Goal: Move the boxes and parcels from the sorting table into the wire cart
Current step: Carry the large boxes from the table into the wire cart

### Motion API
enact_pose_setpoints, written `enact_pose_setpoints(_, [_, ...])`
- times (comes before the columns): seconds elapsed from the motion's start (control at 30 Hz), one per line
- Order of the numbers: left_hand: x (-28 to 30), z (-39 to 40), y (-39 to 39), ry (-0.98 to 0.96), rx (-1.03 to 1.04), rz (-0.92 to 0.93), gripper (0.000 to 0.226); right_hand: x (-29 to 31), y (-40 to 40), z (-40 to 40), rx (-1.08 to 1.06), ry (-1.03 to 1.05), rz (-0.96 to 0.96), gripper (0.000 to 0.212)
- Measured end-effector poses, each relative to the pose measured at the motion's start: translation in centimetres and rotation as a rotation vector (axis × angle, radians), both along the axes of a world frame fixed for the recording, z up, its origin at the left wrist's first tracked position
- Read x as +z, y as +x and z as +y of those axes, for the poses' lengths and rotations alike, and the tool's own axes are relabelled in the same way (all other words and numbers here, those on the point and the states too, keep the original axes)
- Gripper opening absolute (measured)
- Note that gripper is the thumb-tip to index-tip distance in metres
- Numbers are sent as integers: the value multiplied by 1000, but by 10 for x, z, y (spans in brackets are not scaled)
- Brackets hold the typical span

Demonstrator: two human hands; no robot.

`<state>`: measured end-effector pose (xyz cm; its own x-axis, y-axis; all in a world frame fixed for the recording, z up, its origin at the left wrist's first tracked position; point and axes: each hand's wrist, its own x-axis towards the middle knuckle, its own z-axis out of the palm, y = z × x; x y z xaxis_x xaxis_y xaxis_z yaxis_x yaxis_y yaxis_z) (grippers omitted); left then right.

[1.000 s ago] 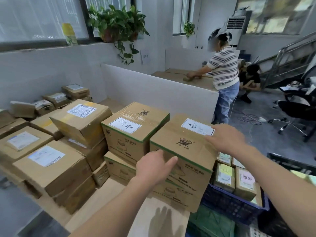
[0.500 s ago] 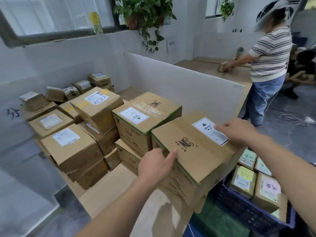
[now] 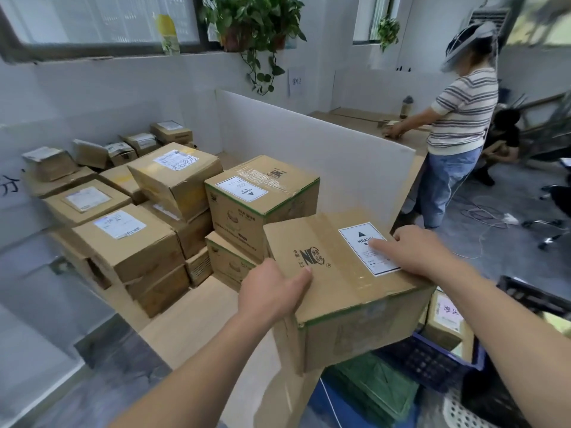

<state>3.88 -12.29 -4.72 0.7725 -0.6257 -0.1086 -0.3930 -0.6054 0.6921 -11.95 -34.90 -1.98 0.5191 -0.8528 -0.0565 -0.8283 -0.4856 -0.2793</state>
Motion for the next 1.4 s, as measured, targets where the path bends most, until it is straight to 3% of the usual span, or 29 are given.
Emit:
enact_pose_setpoints(0.13, [4,47,-9,-2,-28,-33,38,0,-16,53,1,-19,-30,55])
enact_pose_setpoints(0.37, [-7,135,2,-37,-4,8,42,-7,-11,147,61,-34,-72,47])
enact_pose_setpoints(0.63, [-50,216,20,68,146,139,39,-63,28,220,181,170,-166,26])
enact_pose_setpoints(0.73, [-71,232,20,66,174,213,42,-93,41,228,202,212,-155,30])
enact_pose_setpoints(0.87, [-93,239,18,104,233,258,30,-120,57,229,246,273,-122,26])
enact_pose_setpoints(1.07, [-120,229,19,123,331,364,50,-144,76,210,338,365,-57,32])
enact_pose_setpoints(1.17, [-128,220,21,100,377,397,47,-152,86,197,380,381,-37,43])
enact_pose_setpoints(1.3, [-131,212,23,58,465,449,37,-156,104,184,423,406,-25,39])
enact_pose_setpoints(1.4, [-133,210,26,28,522,489,50,-158,114,175,446,469,-29,38])
